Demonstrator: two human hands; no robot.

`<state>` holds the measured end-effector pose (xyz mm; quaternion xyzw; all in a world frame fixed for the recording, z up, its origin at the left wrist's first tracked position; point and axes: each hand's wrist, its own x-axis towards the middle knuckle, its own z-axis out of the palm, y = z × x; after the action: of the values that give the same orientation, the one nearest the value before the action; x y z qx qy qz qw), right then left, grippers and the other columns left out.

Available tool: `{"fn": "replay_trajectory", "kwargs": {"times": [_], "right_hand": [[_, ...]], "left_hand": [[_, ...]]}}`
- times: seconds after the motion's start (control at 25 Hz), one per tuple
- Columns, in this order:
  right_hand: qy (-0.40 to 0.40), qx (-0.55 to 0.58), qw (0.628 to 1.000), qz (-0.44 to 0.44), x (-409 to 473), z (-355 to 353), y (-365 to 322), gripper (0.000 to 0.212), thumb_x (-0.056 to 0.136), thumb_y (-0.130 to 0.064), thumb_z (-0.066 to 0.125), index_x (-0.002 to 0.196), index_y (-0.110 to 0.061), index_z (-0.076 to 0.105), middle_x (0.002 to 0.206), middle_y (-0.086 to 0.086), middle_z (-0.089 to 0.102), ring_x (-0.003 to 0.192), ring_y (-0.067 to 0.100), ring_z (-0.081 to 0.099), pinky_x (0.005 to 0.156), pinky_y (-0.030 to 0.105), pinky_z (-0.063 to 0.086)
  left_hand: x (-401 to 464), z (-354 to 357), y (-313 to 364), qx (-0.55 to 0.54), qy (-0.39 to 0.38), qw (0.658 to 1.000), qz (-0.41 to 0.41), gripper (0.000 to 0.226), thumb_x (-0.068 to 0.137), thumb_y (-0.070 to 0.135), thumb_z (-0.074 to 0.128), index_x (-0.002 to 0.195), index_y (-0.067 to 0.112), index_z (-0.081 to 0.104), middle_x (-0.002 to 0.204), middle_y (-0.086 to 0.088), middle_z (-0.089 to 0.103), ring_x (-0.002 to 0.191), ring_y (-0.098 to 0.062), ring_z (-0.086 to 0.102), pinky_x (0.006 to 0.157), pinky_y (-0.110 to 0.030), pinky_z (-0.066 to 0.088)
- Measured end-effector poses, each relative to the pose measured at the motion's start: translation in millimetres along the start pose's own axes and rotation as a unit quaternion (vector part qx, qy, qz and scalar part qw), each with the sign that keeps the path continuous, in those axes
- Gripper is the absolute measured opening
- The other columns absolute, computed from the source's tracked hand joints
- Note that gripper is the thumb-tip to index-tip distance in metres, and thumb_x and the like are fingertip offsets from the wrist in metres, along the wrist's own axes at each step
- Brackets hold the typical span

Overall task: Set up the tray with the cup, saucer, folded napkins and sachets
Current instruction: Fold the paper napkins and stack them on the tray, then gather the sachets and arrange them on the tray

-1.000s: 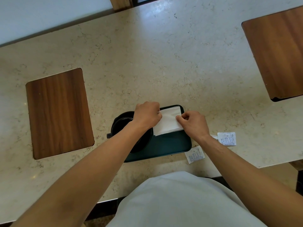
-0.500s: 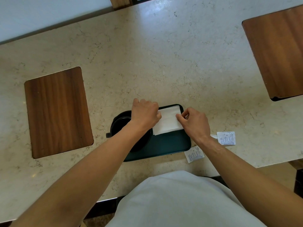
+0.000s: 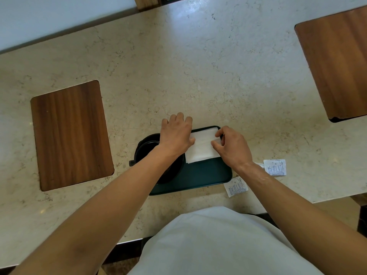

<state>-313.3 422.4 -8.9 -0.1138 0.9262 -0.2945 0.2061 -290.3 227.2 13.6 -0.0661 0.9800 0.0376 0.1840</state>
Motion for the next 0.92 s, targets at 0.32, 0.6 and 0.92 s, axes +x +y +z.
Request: {"fn": "replay_trajectory", "kwargs": {"times": [0.32, 0.6, 0.92], "right_hand": [[0.006, -0.019, 1.0, -0.001, 1.7, 1.5, 3.0, 0.024, 0.093, -0.031, 0.067, 0.113, -0.017, 0.065, 0.099, -0.005, 0.063, 0.085, 0.012, 0.056, 0.074, 0.028, 0.047], [0.015, -0.008, 1.0, -0.025, 0.9, -1.5, 4.4, 0.029, 0.094, -0.033, 0.066, 0.117, -0.017, 0.064, 0.109, 0.0, 0.06, 0.095, 0.015, 0.057, 0.084, 0.031, 0.052], [0.008, -0.023, 0.997, -0.068, -16.1, -8.9, 10.3, 0.057, 0.091, -0.038, 0.067, 0.139, -0.014, 0.05, 0.135, 0.011, 0.05, 0.123, 0.027, 0.048, 0.104, 0.039, 0.045]], "left_hand": [[1.8, -0.1, 0.3, -0.01, -0.01, 1.0, 0.0, 0.043, 0.088, 0.038, 0.063, 0.124, 0.016, 0.055, 0.119, -0.008, 0.055, 0.109, -0.028, 0.052, 0.094, -0.044, 0.041], [-0.5, -9.6, -0.5, -0.094, -0.016, 0.995, 0.017, 0.046, 0.095, 0.038, 0.057, 0.134, 0.014, 0.052, 0.128, -0.01, 0.055, 0.115, -0.029, 0.053, 0.098, -0.045, 0.045], [-44.1, -5.4, 27.4, -0.143, -0.002, 0.986, 0.083, 0.059, 0.096, 0.031, 0.058, 0.149, 0.01, 0.04, 0.153, -0.016, 0.041, 0.14, -0.032, 0.039, 0.115, -0.045, 0.036]]}}
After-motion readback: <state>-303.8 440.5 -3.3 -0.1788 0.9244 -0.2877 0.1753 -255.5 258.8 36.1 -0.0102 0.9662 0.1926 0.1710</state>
